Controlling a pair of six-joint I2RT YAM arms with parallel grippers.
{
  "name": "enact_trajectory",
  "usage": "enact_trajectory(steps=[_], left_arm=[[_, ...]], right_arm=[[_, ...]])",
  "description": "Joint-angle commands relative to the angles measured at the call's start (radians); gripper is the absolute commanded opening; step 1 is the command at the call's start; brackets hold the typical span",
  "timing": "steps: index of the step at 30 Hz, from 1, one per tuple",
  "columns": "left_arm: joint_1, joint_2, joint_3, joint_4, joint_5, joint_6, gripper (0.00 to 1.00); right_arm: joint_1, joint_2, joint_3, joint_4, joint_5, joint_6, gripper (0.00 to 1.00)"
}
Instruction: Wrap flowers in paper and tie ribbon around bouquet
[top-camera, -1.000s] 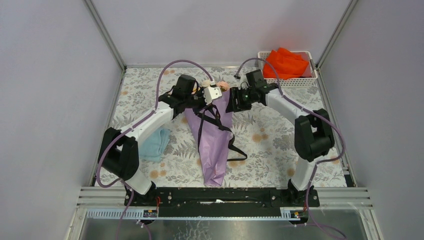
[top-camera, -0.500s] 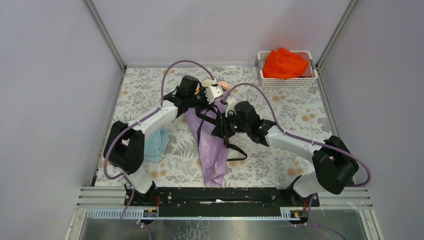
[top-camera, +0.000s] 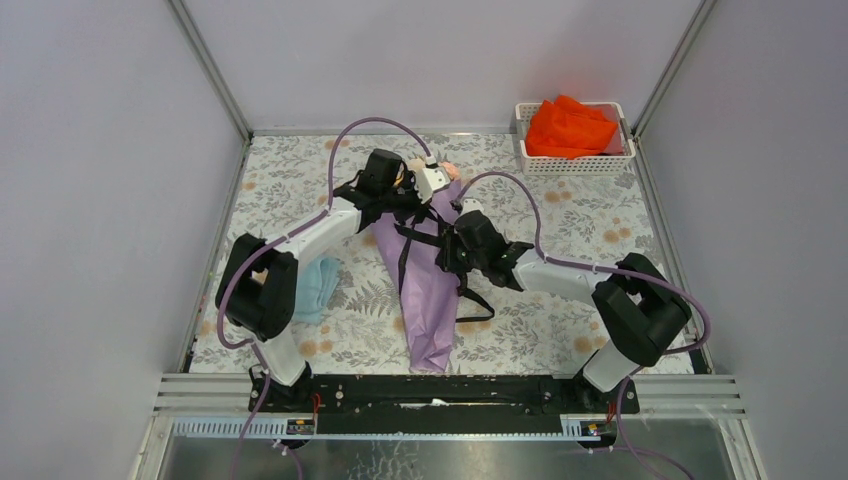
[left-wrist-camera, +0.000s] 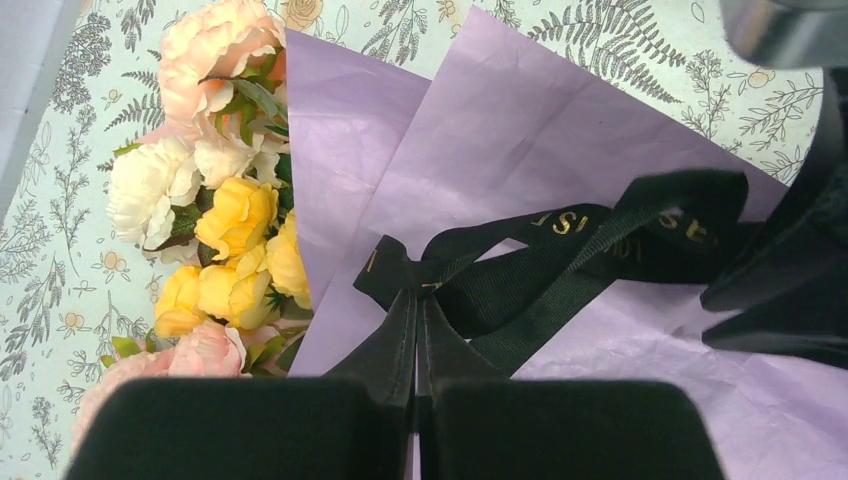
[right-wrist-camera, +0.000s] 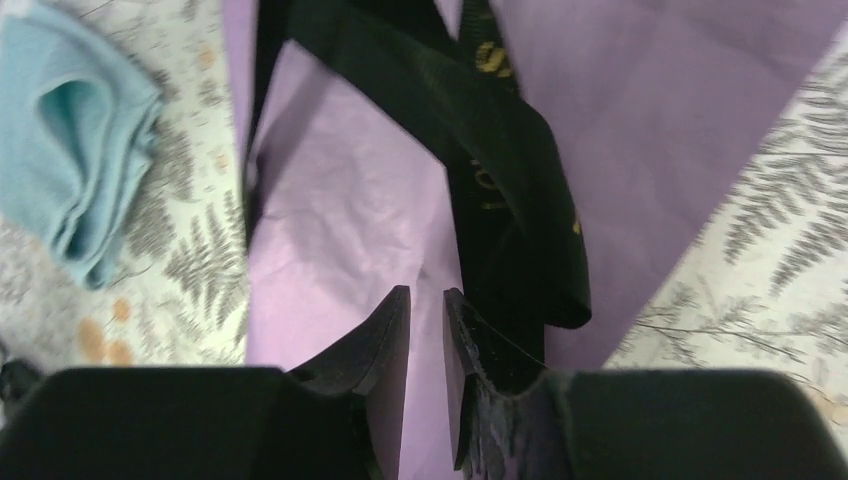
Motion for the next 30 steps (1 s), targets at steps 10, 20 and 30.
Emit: enact_trajectory(steps=[10,20,30], left_arm=[[0.003,0.024,0.027,0.089,0.007,-0.008,0.00],[0.003,0.048,0.047,0.100,0.002,-0.031,0.00],[0.003,0.082,0.056,0.142,-0.043,-0.039,0.00]], right_arm=[[-0.093,-0.004,0.052,0.005,0.140,-0.022,0.40],[-0.168,0.103,0.180,0.046,0.046,-0.062,0.43],[-0.203,0.104,0.252,0.009,-0.093,-0.211,0.43]])
